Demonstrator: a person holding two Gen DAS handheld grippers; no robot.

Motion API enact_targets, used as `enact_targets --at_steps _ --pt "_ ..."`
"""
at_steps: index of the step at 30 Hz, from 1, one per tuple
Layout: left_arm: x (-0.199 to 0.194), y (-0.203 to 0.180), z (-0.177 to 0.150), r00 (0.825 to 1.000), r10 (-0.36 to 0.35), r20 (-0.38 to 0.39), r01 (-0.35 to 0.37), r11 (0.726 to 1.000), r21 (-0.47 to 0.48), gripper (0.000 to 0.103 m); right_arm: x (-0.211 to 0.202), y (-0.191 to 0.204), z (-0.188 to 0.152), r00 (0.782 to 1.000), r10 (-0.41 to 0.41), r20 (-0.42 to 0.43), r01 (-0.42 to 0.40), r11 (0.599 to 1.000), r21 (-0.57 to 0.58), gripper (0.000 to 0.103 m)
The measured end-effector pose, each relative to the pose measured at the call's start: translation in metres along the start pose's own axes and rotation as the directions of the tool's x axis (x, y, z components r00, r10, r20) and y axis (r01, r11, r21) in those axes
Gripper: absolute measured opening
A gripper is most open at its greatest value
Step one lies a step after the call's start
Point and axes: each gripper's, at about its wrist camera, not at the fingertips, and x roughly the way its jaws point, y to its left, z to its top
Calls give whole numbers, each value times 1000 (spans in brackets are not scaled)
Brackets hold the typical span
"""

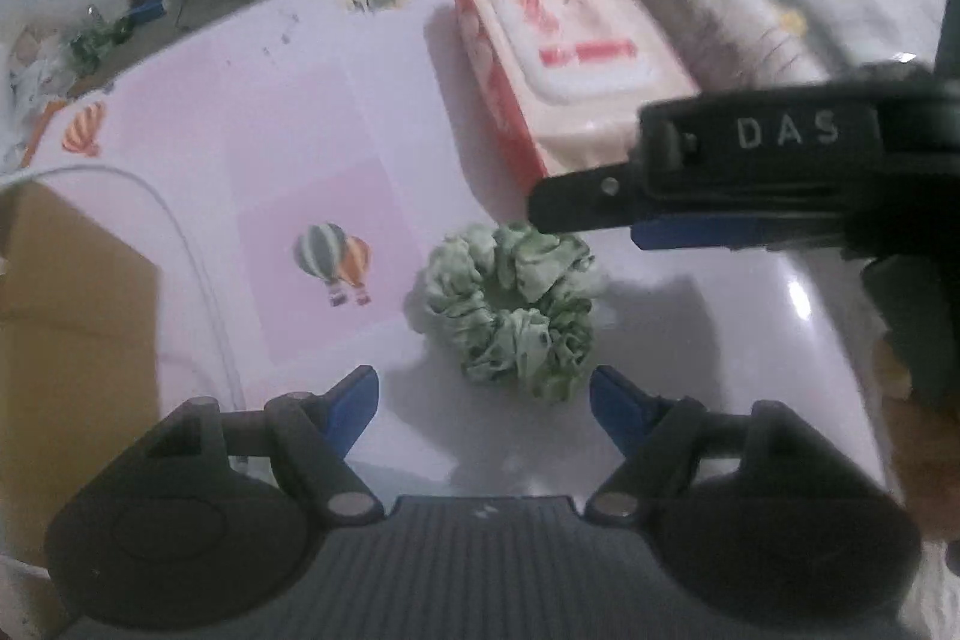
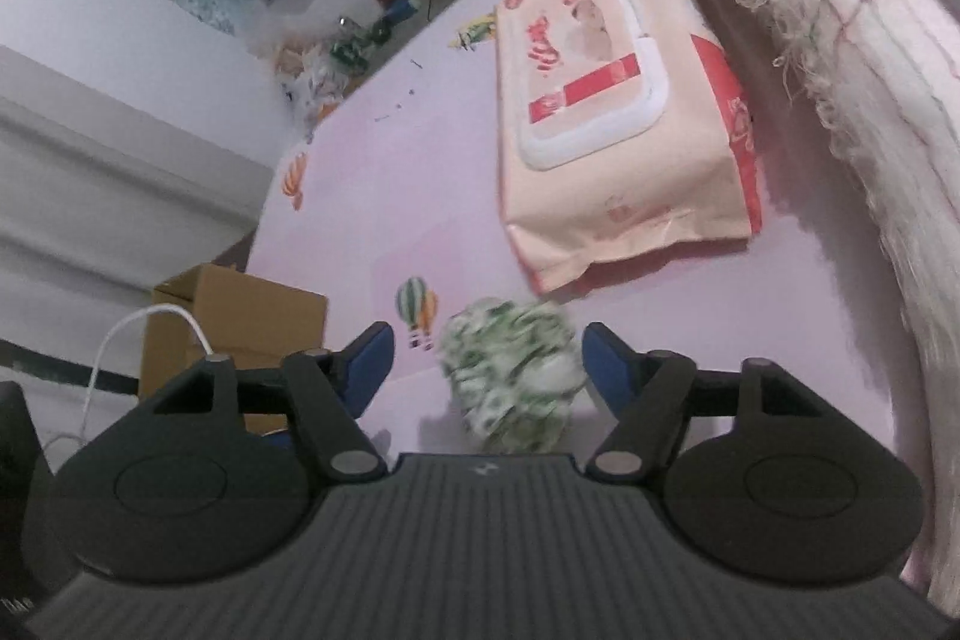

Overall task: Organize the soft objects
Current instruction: 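Grasp the green scrunchie with both grippers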

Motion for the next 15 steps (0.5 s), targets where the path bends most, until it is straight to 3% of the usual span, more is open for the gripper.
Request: enact_targets --at_steps 4,7,12,15 --pt "23 -7 9 999 26 -38 -27 999 -18 76 25 -10 12 998 11 -59 -13 1000 -26 51" --pt "37 -8 14 997 37 -74 -40 998 -47 68 39 -16 15 995 28 -99 -32 999 -35 41" --pt "44 -12 11 996 40 -79 -44 997 -60 47 52 -29 10 986 66 -153 -65 998 8 24" --pt "40 -16 8 998 28 -65 -31 999 -41 30 51 -39 6 981 109 -162 -99 993 67 20"
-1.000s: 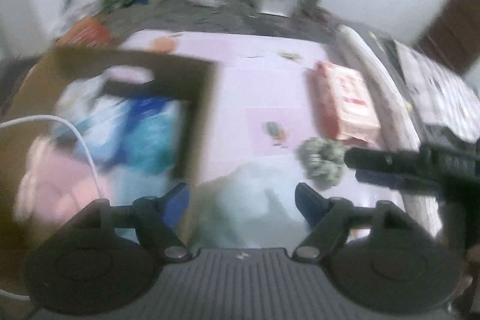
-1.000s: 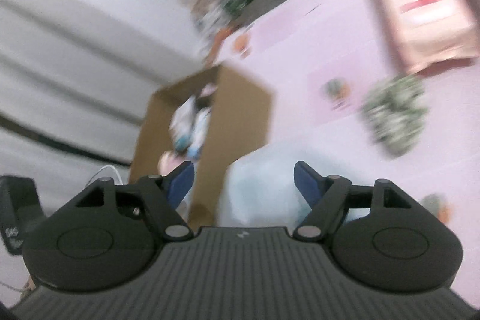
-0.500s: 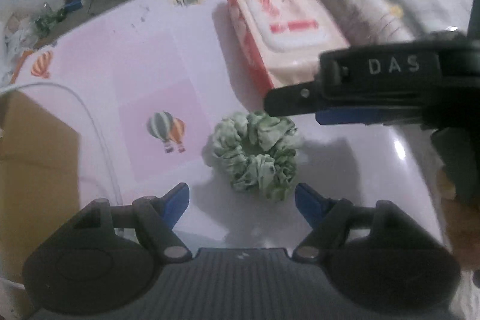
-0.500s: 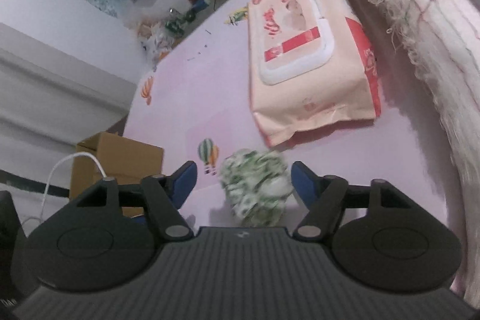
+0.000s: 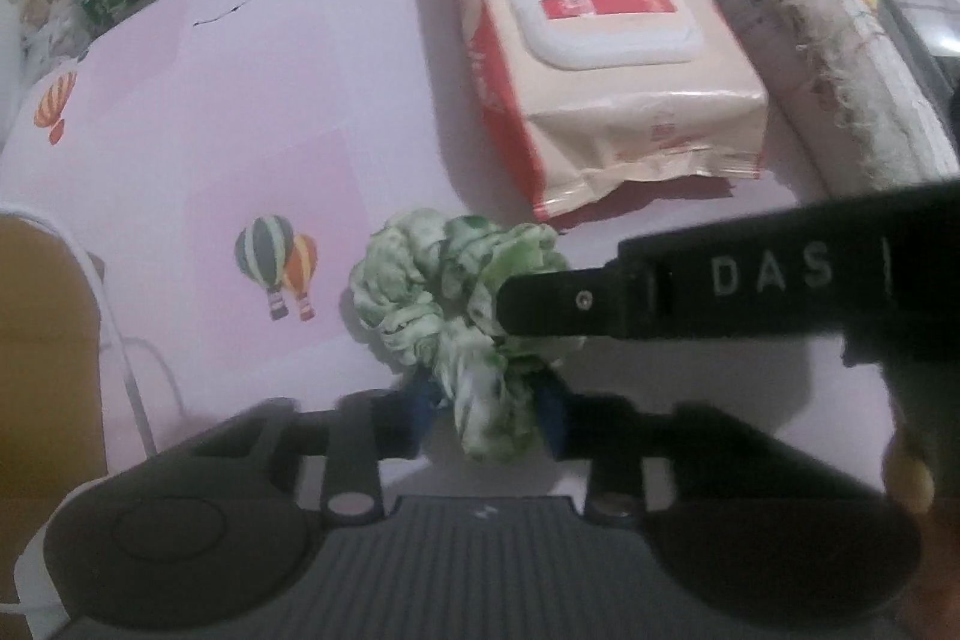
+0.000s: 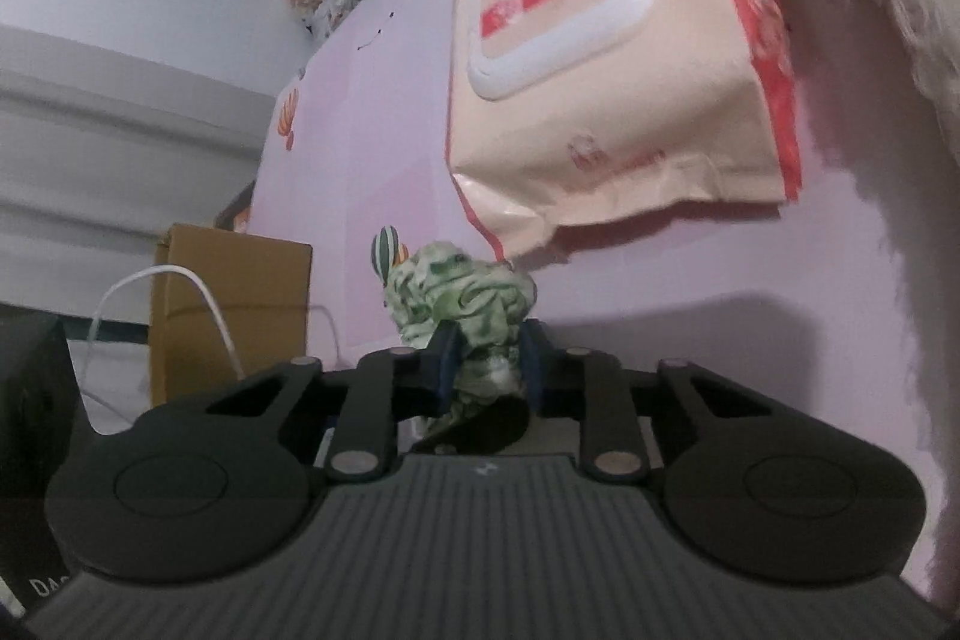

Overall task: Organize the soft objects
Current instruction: 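Grasp the green scrunchie with both grippers, then carry the scrunchie with both grippers over the box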

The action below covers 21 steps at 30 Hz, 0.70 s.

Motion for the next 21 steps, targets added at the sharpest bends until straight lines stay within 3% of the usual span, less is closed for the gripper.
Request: enact_targets --at_steps 8,21 --pt "-29 -9 -14 999 -30 37 30 1000 7 24 -13 -17 -6 993 120 13 -121 982 144 16" --pt "-118 -11 -33 986 -66 155 61 998 35 24 -81 15 -40 970 223 96 -236 956 172 16"
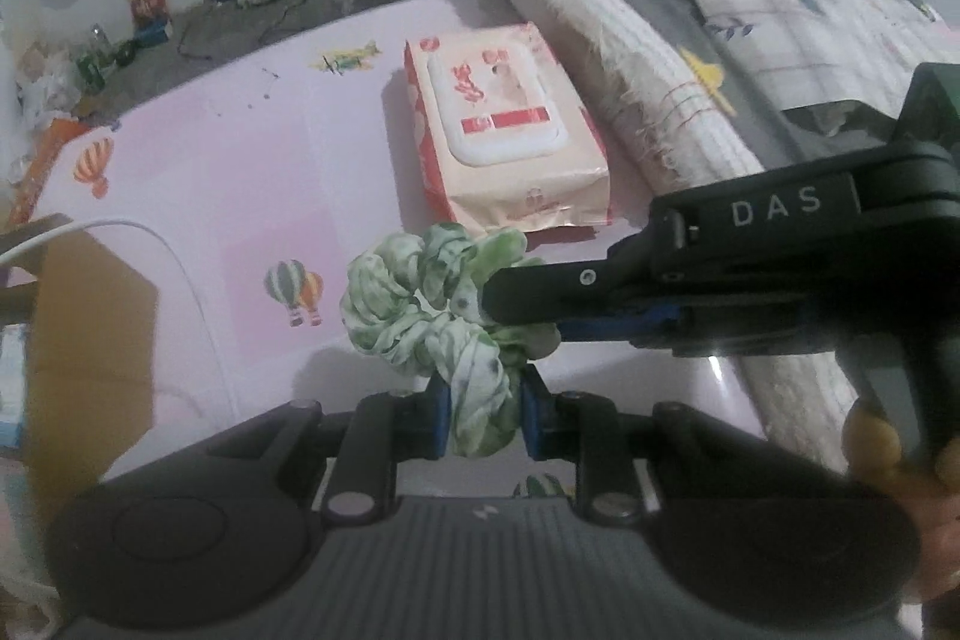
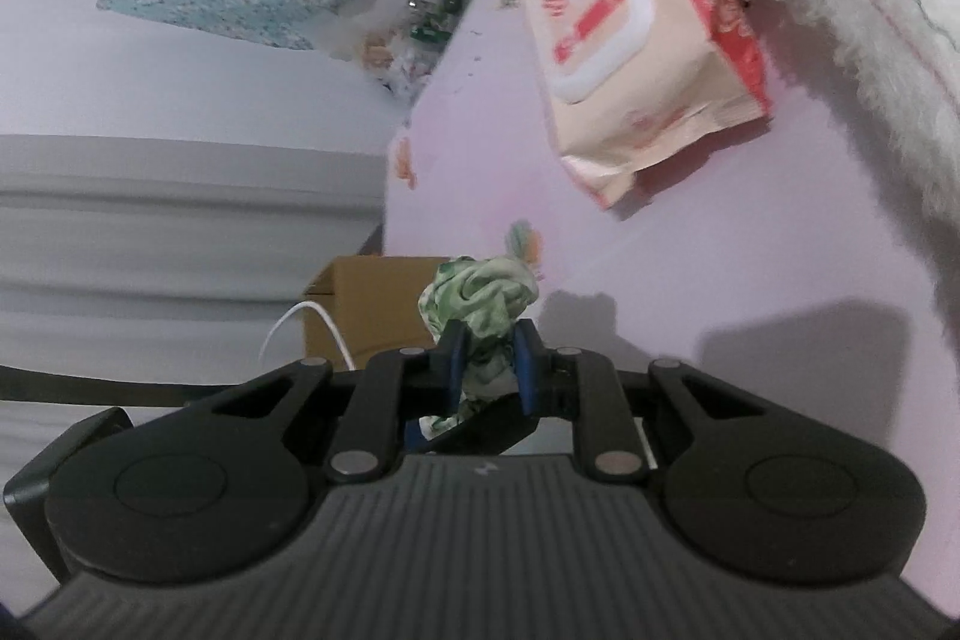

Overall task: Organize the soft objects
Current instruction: 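Carry the scrunchie with both grippers over the box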

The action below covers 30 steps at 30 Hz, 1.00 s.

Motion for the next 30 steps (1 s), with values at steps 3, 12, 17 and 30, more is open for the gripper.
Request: enact_targets --at_steps 3,12,17,30 --pt "-15 9 -8 1000 -8 13 8 1000 -2 24 -8 18 -11 1000 10 11 -10 1000 -5 16" --pt "-64 64 -52 1000 21 5 -21 1000 -7 24 20 77 -74 1000 7 -1 -7 999 -51 16" --pt "-90 107 -82 999 50 3 -50 998 -43 24 54 113 -115 999 21 -33 -23 998 -61 16" --pt "-118 213 -153 993 110 -47 -117 973 -199 24 160 185 -188 981 -13 -192 -15 990 -141 17"
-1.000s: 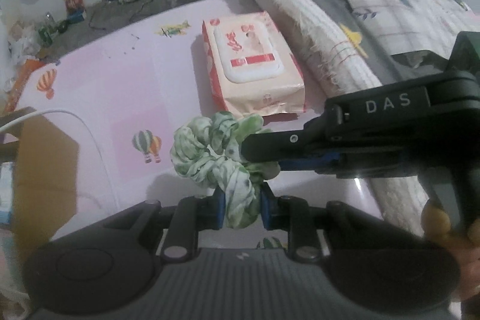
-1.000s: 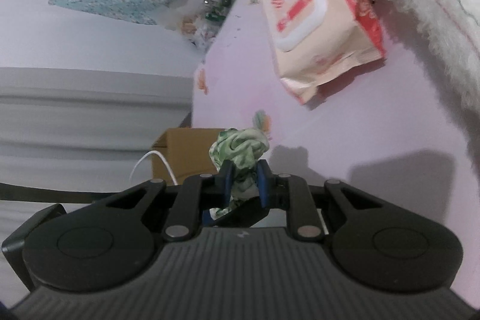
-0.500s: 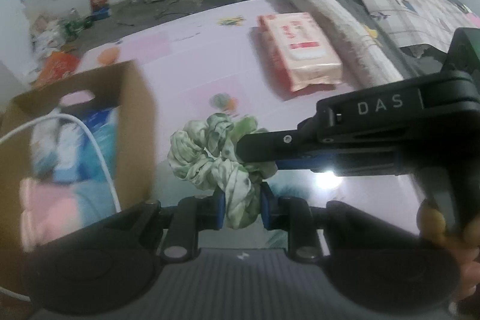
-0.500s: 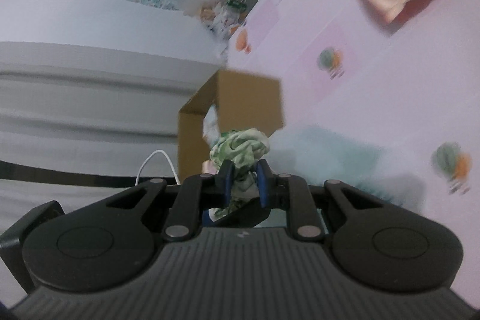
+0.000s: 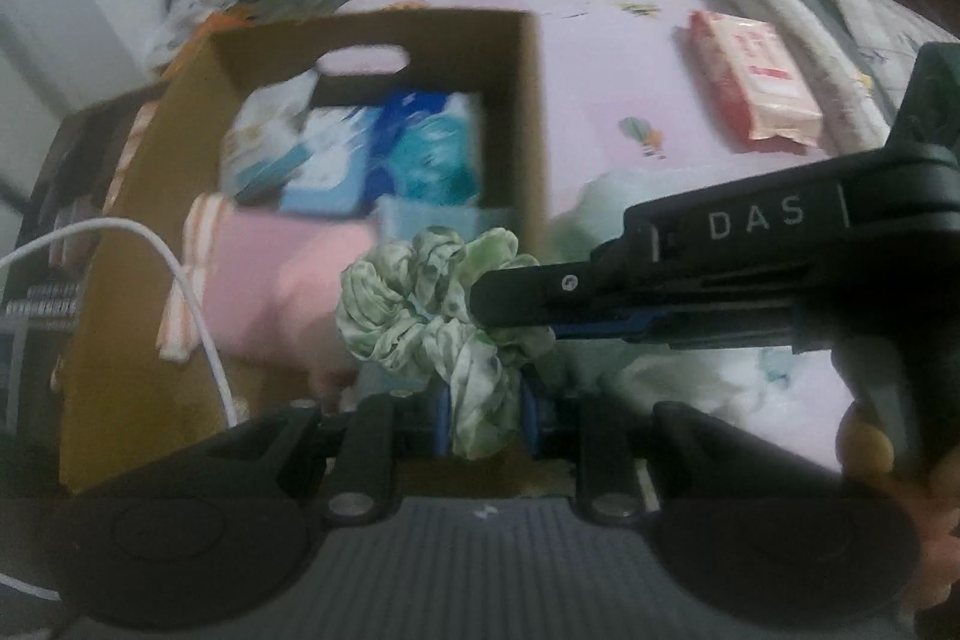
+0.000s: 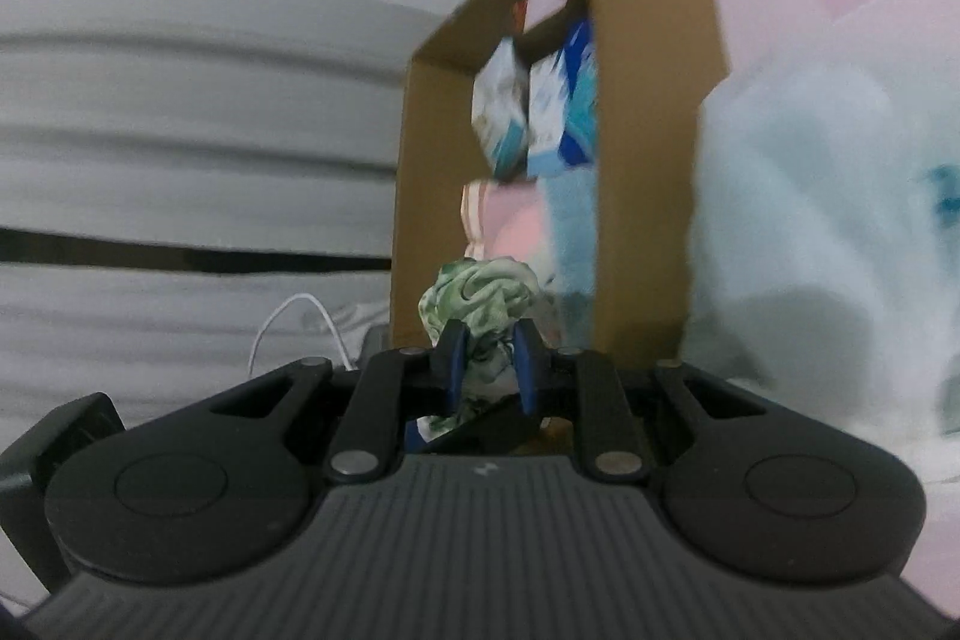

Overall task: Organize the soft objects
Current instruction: 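Carry the scrunchie with both grippers over the box, then lower the scrunchie into the box and open both grippers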

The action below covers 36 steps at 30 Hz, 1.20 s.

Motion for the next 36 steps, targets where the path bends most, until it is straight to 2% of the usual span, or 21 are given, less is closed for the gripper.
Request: enact_targets --at_steps 10,18,23,28,29,30,31,36 --pt "16 40 -26 999 -2 -38 -1 996 -86 24 51 20 -14 991 -95 -98 85 992 -93 18" --pt "33 52 -42 997 -36 -61 30 994 -105 24 69 28 -20 973 -202 -113 177 964 -198 19" --pt "48 47 -51 991 -57 -121 47 995 -85 25 69 27 -24 960 -256 -111 227 947 -227 27" --pt "56 47 -58 985 -73 -155 59 994 -92 45 56 24 -23 970 -227 -91 205 958 -199 31" --pt "55 47 -59 985 -72 -154 59 994 -89 49 54 24 -23 971 -226 -84 206 959 -197 33" --pt "54 47 -59 986 -71 -152 58 994 -88 54 50 24 -23 971 -229 -72 211 957 -198 39" --pt "52 47 -60 986 -73 -150 60 994 -87 56 47 24 -23 971 -230 -59 214 956 -201 43" --pt "38 47 -62 988 -86 -125 76 993 -88 69 32 26 -25 978 -208 -22 200 960 -198 48"
